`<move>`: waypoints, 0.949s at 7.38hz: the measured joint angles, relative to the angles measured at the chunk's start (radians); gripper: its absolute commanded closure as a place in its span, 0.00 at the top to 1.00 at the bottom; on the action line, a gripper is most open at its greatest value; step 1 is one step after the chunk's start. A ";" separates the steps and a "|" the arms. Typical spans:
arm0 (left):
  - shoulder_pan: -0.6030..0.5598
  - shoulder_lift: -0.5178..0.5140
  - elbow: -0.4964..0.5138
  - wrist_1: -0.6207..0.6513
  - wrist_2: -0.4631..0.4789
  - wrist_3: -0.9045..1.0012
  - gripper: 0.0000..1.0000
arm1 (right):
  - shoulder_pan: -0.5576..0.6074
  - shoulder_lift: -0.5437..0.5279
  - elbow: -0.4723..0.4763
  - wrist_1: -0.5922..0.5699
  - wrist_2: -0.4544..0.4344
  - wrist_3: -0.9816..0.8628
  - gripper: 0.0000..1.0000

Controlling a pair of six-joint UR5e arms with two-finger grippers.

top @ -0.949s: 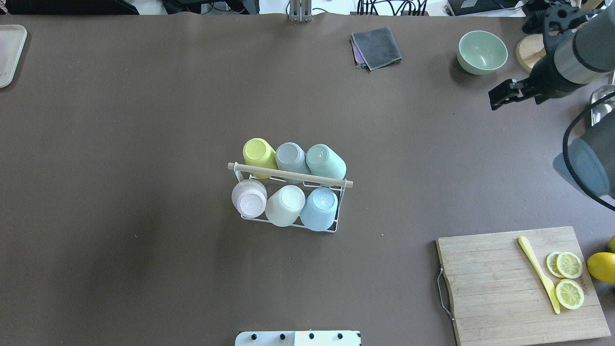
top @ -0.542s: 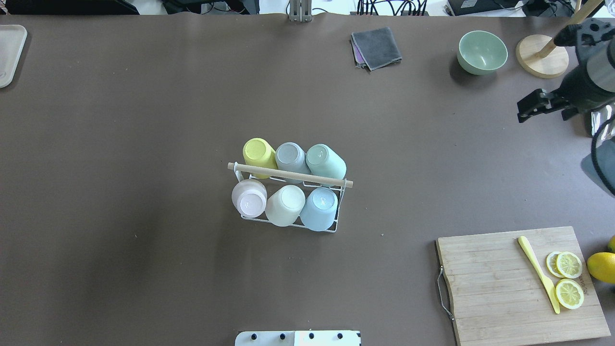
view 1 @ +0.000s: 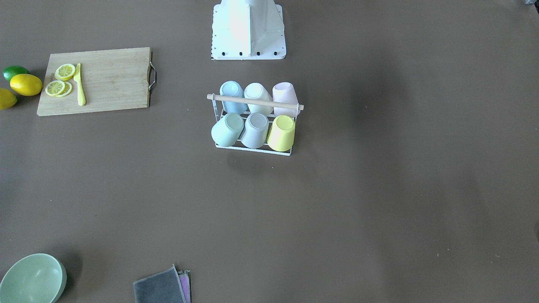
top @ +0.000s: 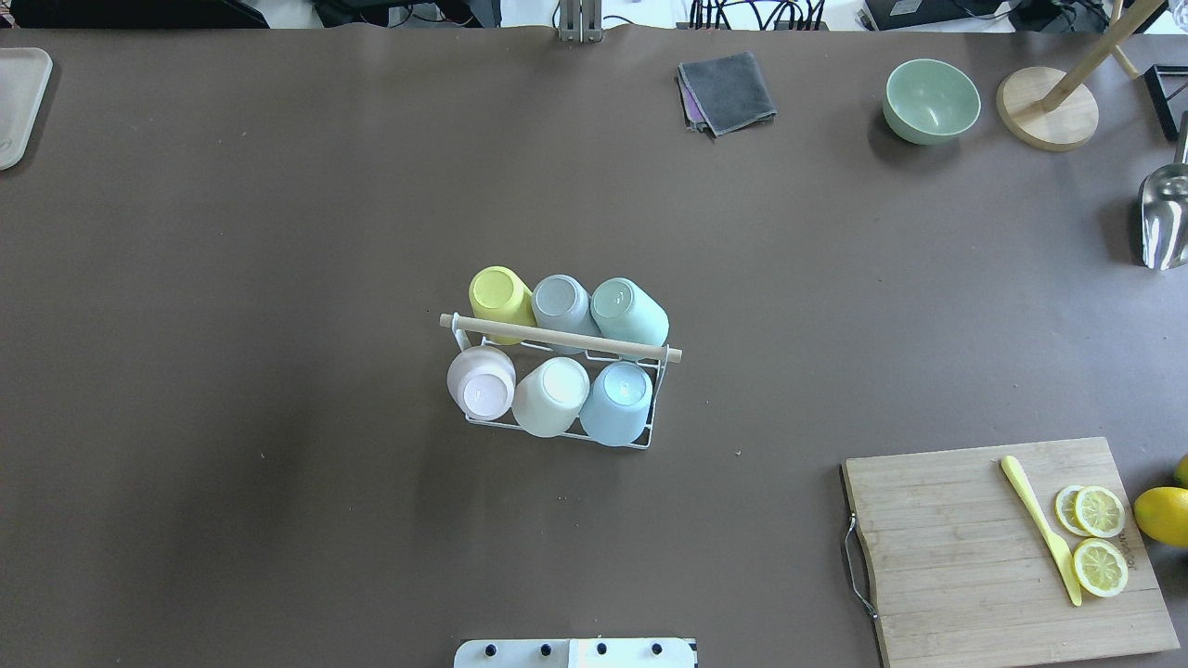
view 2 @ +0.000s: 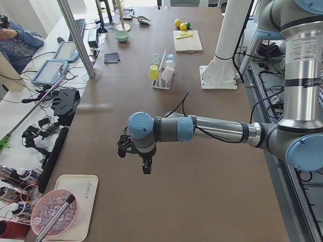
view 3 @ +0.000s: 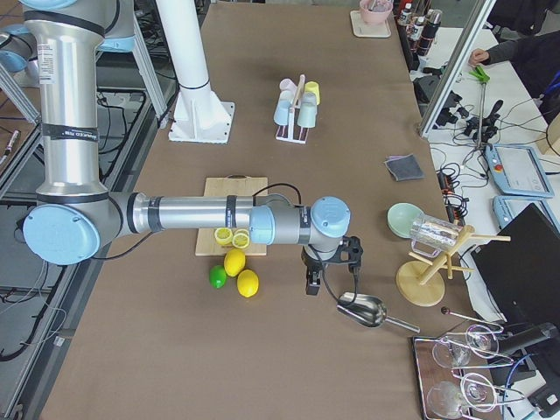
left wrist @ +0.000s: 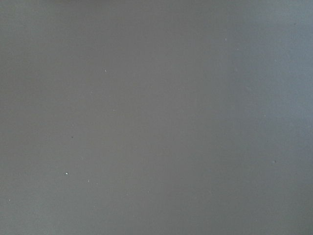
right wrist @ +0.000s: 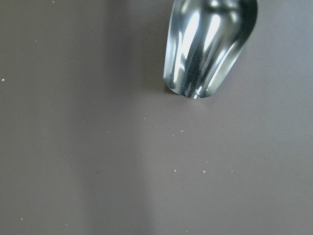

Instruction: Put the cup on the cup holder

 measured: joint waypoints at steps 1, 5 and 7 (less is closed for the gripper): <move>0.000 0.000 0.000 -0.001 0.000 0.000 0.98 | 0.034 0.000 -0.017 -0.001 -0.005 -0.029 1.00; 0.001 -0.003 0.000 0.000 -0.001 0.000 0.98 | 0.083 0.014 -0.011 -0.074 -0.015 -0.034 1.00; 0.001 -0.006 0.000 0.000 -0.001 0.000 0.98 | 0.090 0.064 0.018 -0.216 -0.018 -0.032 1.00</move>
